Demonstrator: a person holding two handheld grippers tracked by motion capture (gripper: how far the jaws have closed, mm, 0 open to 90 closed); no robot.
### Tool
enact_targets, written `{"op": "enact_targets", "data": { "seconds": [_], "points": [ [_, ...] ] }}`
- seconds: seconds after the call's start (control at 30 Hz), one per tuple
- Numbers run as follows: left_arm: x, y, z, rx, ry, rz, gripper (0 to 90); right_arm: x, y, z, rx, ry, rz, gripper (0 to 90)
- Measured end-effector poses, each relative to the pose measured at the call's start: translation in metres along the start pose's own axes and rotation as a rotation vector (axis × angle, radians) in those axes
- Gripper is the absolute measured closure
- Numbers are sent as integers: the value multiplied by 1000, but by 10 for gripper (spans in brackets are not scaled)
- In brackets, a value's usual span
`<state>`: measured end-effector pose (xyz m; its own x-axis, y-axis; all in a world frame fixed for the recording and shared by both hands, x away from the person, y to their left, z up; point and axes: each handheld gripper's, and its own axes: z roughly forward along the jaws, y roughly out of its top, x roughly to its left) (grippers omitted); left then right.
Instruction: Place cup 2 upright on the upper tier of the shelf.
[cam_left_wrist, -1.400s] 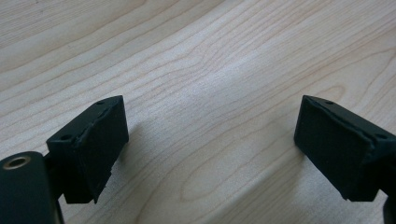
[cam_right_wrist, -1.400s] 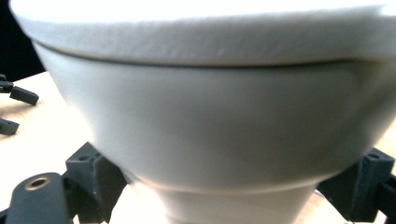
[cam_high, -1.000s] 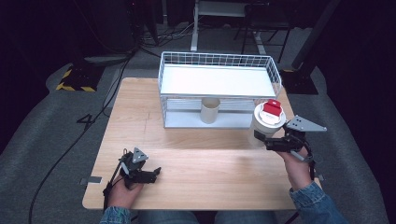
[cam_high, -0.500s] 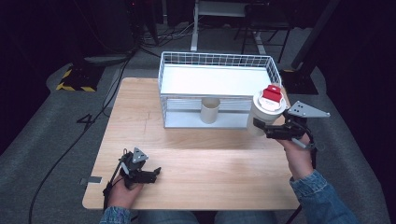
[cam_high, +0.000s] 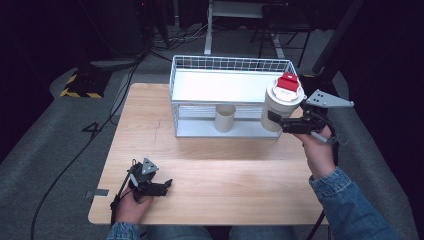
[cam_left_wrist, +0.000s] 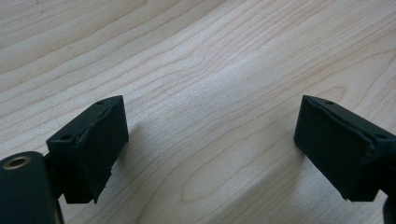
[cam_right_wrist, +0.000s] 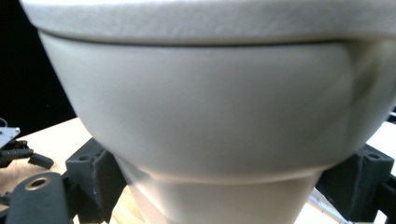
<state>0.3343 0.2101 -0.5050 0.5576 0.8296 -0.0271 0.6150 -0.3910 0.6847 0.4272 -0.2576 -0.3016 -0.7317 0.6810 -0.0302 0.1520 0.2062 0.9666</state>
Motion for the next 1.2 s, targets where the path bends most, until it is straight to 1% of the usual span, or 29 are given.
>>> {"op": "enact_targets", "data": {
  "seconds": [0.3, 0.37, 0.57, 0.9, 1.1, 1.2],
  "points": [
    [0, 0, 0, 2, -1, 0, 106, -4, 23, 14, -12, 14, 16, 137],
    [0, 0, 0, 2, 0, -1, 106, -5, 30, 19, -16, 13, 8, 137],
    [0, 0, 0, 2, -1, -2, 105, -9, 45, 31, -25, 7, 16, 137],
    [0, 0, 0, 0, 4, -5, 105, -18, 61, 54, -18, -16, 34, 137],
    [0, 1, 1, 1, 3, -10, 105, -22, 68, 68, -12, -45, 16, 137],
    [0, 1, 1, 2, 4, -13, 105, -26, 70, 79, -3, -55, 22, 136]
  ]
}}
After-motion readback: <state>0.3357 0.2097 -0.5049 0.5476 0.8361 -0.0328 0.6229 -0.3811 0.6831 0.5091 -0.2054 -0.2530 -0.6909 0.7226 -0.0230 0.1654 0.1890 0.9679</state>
